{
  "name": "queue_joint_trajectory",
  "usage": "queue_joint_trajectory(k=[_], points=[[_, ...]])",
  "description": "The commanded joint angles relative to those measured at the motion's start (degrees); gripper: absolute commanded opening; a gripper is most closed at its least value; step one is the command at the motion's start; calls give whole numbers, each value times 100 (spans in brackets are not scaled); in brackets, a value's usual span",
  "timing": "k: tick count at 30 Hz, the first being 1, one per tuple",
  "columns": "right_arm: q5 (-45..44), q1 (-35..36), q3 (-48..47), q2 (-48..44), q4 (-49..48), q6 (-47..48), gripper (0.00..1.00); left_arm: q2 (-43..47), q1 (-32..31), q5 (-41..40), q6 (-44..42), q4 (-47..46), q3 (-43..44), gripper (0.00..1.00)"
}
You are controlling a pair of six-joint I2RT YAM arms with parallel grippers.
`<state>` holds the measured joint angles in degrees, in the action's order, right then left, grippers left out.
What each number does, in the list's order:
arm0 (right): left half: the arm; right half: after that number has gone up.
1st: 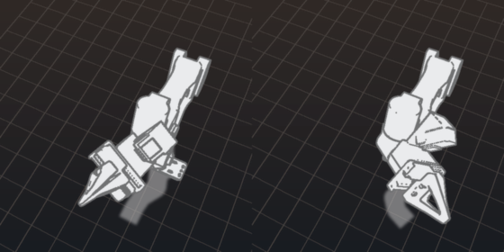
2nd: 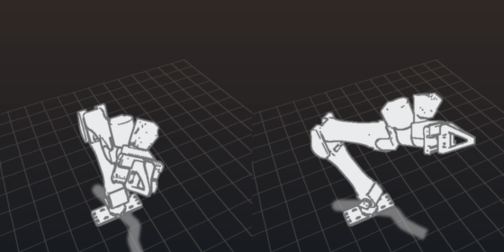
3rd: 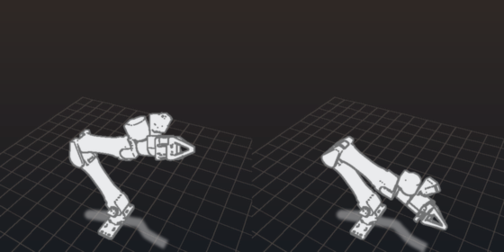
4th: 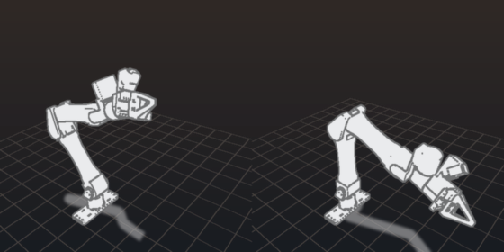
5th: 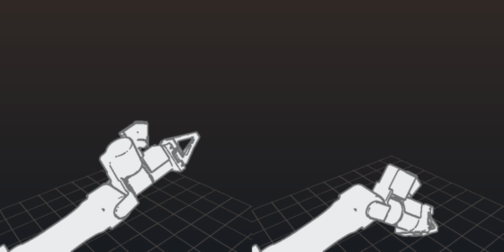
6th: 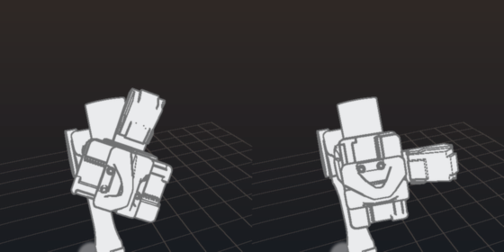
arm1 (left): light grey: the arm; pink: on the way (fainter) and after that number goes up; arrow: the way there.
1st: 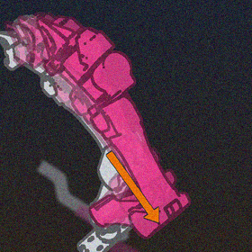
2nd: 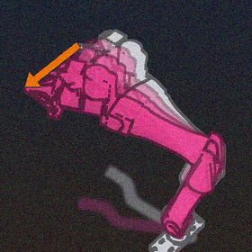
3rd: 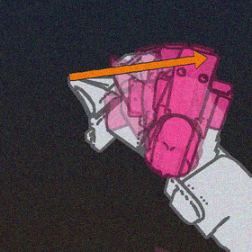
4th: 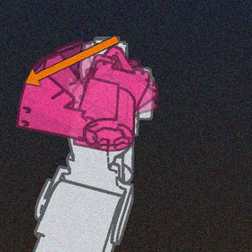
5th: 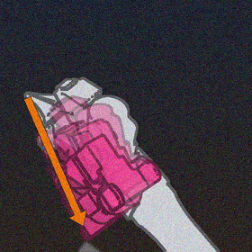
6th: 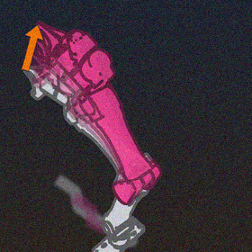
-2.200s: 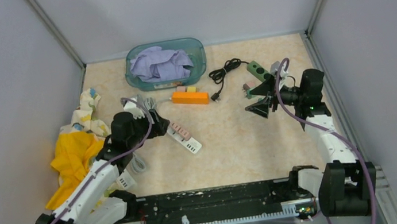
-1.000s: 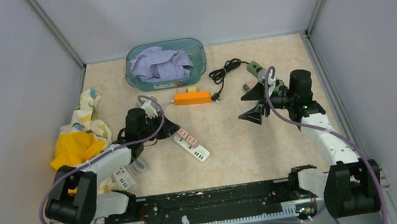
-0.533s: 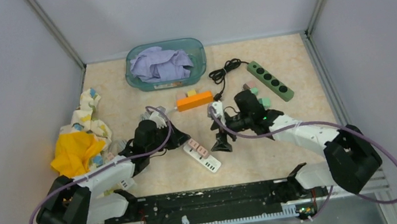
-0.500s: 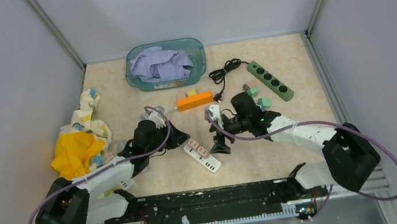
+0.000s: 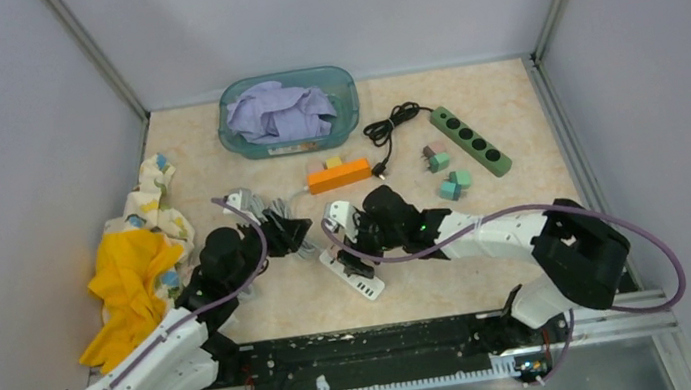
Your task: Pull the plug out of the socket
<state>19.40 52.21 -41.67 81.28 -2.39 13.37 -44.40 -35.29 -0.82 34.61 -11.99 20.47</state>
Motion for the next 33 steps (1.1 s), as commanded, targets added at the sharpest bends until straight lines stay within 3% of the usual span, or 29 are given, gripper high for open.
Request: queue_joint_trajectory(k=[1,6,11,15,17,22,26,33], points=[[-566,223,-412,219,-105,-153,72,333,-22,-149,-289,-5,-297,64],[-712,229,-493,350,83,25,52,536,-22,45,-384,13,-388,75],[-991,223,-714,280,535,583,33,776,-26,415,-533,-434,-791,98],[-131,-73,-752,110,1163,1534,9,833,-21,839,-765,-975,-1075,100],[376,-287,-859,98,1707,2230,2,735,-21,1274,-899,-1370,-1180,100],[1286,-825,-1094,118,2888,3717,1,207,-22,2587,-1330,-2801,-1427,100],[1297,-843,-964,137,3597,5078,3,-342,-53,3320,-1667,-3809,-1596,97],[1631,-997,-1007,16,3984,5537,14,-666,-449,3524,-2686,-4113,-1663,96]])
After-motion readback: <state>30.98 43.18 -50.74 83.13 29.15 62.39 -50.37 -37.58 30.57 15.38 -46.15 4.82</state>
